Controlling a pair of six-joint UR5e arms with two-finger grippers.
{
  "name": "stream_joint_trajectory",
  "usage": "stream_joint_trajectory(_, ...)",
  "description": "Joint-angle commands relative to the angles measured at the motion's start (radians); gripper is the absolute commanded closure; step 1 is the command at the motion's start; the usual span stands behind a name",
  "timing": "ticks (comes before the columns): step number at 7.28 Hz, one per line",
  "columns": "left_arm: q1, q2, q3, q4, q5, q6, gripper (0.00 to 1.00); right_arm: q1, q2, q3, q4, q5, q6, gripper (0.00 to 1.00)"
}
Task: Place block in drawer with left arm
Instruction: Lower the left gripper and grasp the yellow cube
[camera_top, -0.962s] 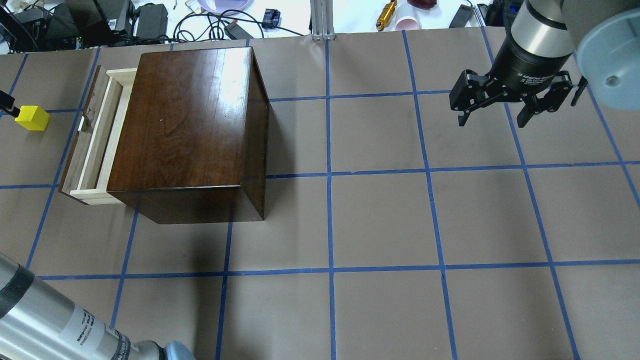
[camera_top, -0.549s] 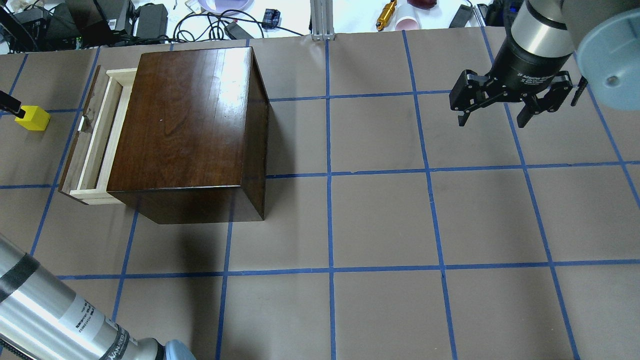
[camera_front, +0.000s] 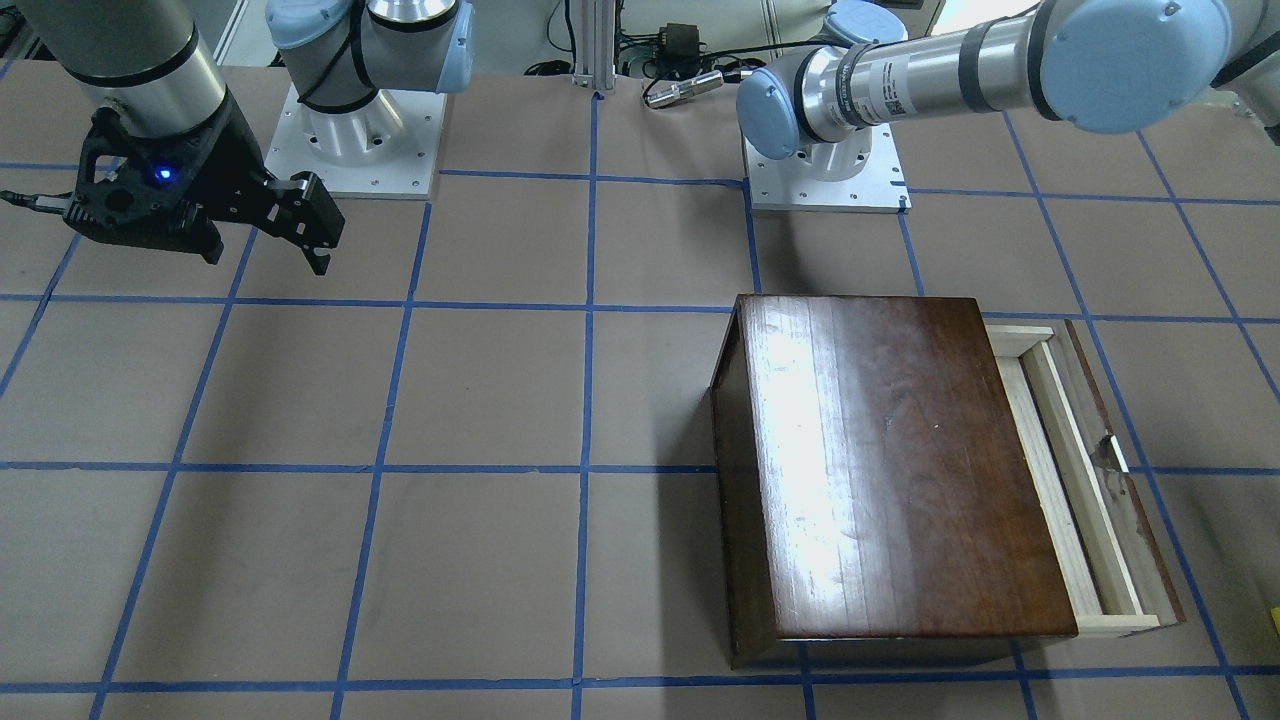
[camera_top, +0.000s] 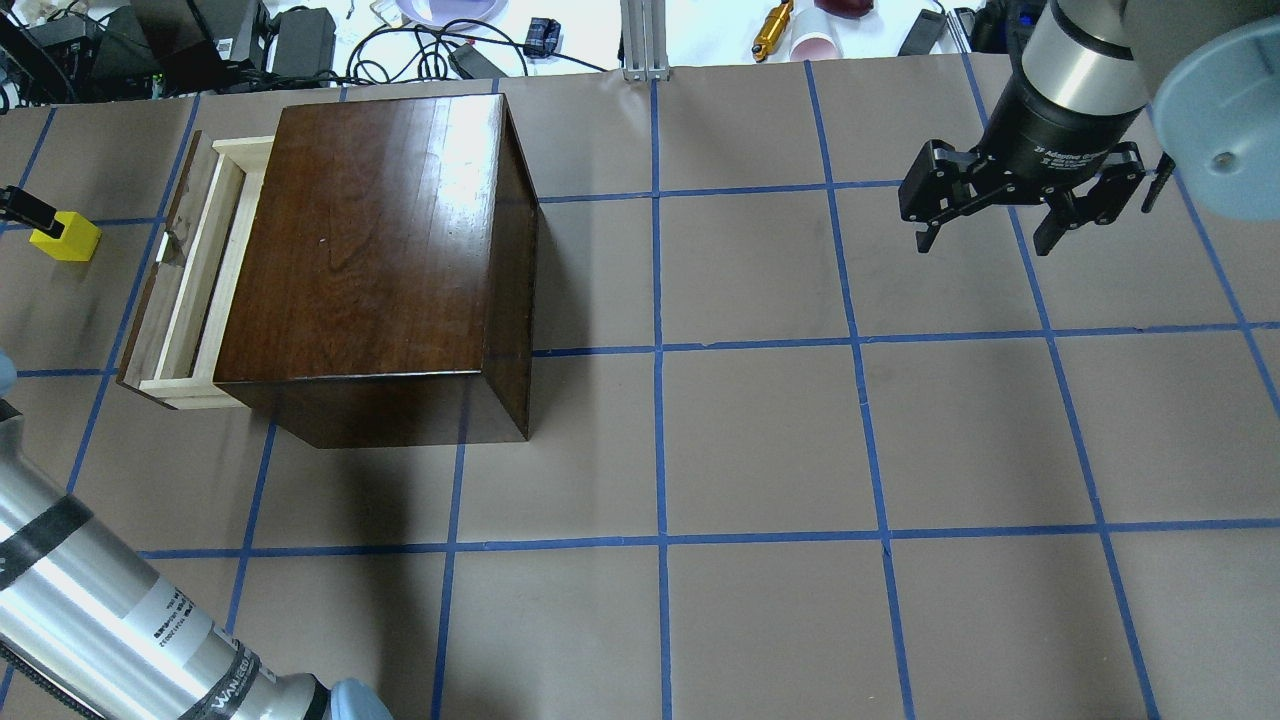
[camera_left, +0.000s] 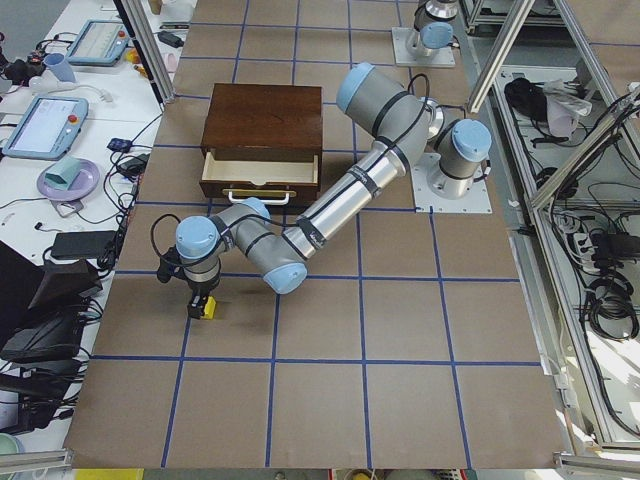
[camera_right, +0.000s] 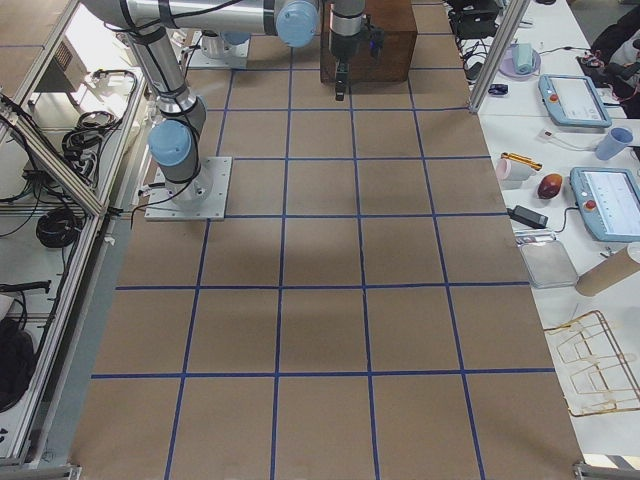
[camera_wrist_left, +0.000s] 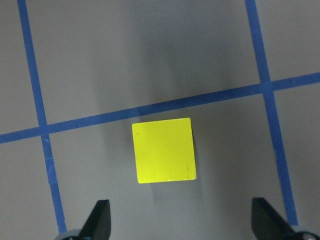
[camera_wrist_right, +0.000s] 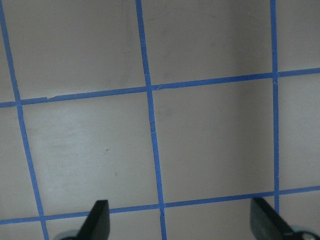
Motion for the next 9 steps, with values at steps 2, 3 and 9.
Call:
stream_joint_trajectory(2,0.0,-0.071,0.033,0.026,-0.031,0.016,0.0,0.0,0.0,-0.001,0.0,0.0,0.0,0.0)
stream_joint_trajectory(3,0.0,-0.087,0.053,0.026,-0.033,0.028,0.0,0.0,0.0,-0.001,0.0,0.0,0.0,0.0)
stream_joint_trajectory(9,0.0,-0.079,0.064,0.015,-0.033,0.054,1.0,0.0,0.0,-0.001,0.0,0.0,0.0,0.0)
